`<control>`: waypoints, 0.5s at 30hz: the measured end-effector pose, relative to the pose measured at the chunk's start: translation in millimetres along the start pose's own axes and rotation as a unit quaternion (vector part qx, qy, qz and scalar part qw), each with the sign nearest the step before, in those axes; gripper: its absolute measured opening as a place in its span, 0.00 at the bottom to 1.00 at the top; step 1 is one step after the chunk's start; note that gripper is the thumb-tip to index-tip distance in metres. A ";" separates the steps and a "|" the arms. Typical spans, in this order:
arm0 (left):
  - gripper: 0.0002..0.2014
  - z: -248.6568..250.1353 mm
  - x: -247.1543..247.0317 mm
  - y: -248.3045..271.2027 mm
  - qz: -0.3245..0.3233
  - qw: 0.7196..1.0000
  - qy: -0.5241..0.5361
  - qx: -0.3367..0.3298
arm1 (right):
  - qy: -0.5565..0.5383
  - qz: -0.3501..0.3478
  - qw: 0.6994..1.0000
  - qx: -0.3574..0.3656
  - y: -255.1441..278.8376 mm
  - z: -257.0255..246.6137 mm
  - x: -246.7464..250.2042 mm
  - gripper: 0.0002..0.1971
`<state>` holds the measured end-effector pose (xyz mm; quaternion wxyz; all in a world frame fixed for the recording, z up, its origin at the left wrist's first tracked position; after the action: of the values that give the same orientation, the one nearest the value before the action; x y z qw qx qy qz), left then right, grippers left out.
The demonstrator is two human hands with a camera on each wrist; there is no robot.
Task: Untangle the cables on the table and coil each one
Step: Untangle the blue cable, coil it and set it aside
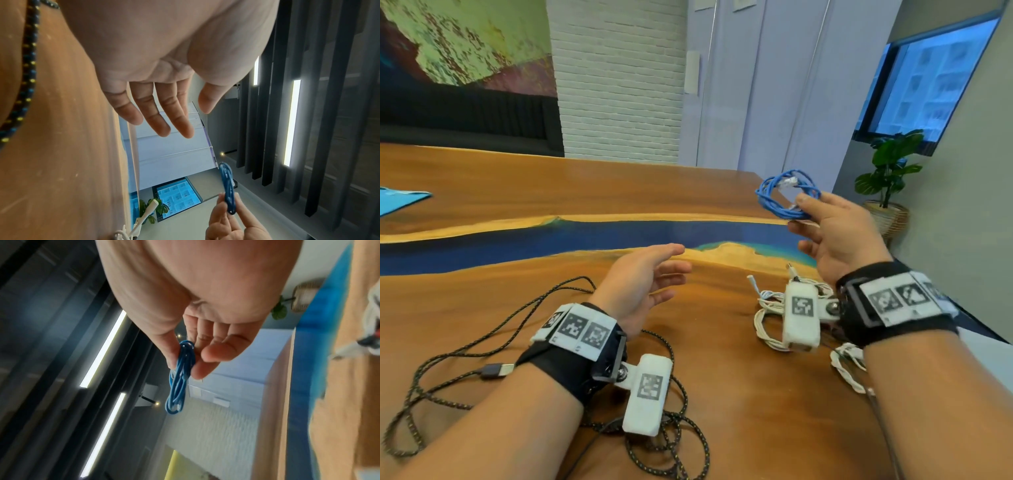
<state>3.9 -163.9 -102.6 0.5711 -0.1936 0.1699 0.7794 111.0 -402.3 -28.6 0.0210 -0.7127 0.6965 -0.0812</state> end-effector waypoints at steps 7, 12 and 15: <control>0.12 -1.4 4.4 -6.2 0.014 1.000 0.001 -0.004 | 0.215 0.011 0.976 -0.038 -57.9 21.1 5.1 0.14; 0.12 -2.2 7.4 -9.1 0.015 1.000 0.001 -0.007 | 0.365 -0.088 0.920 -0.115 -71.6 48.2 -12.9 0.05; 0.12 -1.5 10.8 -12.8 0.019 1.000 0.005 -0.009 | 0.433 -0.126 0.881 -0.144 -75.4 65.1 -23.6 0.10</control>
<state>13.3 -152.0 -109.9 0.5533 -0.1994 0.1700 0.7907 194.7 -382.0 -84.1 -0.3961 -0.6835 0.5441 -0.2826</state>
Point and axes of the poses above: each hand's wrist, its own y-axis away from the middle knuckle, its own x-axis out of the back of the hand, z = x × y, the point moved 2 cm from there along -y, towards the middle knuckle, and after that the axes turned 15 degrees about y, right-handed, at the moved point
